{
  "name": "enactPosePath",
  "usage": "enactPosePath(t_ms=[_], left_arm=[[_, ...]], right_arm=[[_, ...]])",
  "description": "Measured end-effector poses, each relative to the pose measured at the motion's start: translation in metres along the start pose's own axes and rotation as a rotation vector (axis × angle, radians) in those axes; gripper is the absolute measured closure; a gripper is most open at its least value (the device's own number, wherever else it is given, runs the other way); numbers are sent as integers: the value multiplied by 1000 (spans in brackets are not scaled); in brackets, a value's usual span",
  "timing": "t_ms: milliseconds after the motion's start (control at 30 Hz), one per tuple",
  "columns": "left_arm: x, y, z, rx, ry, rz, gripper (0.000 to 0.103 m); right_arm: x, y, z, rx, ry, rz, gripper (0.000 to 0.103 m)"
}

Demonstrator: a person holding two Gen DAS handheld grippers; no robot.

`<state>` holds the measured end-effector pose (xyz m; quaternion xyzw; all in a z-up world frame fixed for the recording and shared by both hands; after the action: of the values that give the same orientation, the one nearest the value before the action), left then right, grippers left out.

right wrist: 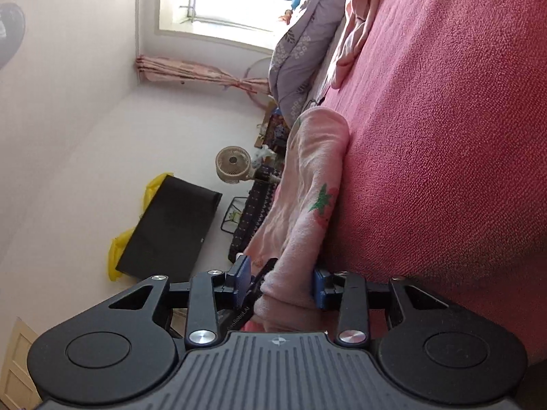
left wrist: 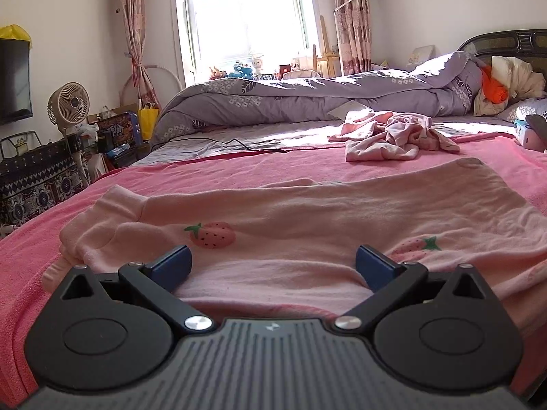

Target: Fold clothes

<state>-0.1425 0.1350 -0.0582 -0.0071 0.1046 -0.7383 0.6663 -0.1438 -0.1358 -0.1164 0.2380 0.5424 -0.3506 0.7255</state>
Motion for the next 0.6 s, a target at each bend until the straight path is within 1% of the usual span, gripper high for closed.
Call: enactPosePath(t_ms=[33,100,133,167,267,300,333,400,467,533,567,600], left_arm=[[0,0,0,-1,-2,-1,0],[-1,1,-1,-4,-11,3,0],[0,1,-1,-7,-13,6,0],[0,1,0,-10,-10,8,0],[3,2,8,-9,2,22,0],[5,1,12,-5,3,30,0],[6,0,19,11,-9,35,0],[11,-3,35,55,-42,12,0],[16,0,40,61,-31,3,0],[22,3,46,67,-19,-6,0],[25,5,47,68,-12,-9,0],[28,9,42,47,8,-5,0]], right_arm=[[3,6,-4,-18,-2,-15,64],[9,15,-9,-36,36,-17,69],[12,16,-7,-35,64,-22,76],[15,17,-5,-34,92,-28,79],[13,13,6,-11,122,-9,86],[10,11,11,3,120,5,86],[0,8,20,30,93,35,86],[-20,2,38,82,38,93,86],[-42,-1,55,112,-30,130,89],[-48,0,60,107,-89,96,89],[-44,2,58,97,-102,72,89],[-37,5,53,84,-103,30,89]])
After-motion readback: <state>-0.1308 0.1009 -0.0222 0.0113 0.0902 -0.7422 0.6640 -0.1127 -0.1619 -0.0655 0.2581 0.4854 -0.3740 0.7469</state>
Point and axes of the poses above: each gripper's, at about its wrist camera, not at the fingertips, and y roughly the way its jaws point, x to its right, z to its top, the point moved 7 cm from there along y, roughly the way its jaws point, and after that the axes turned 13 degrees about x, right-handed, at the moved point
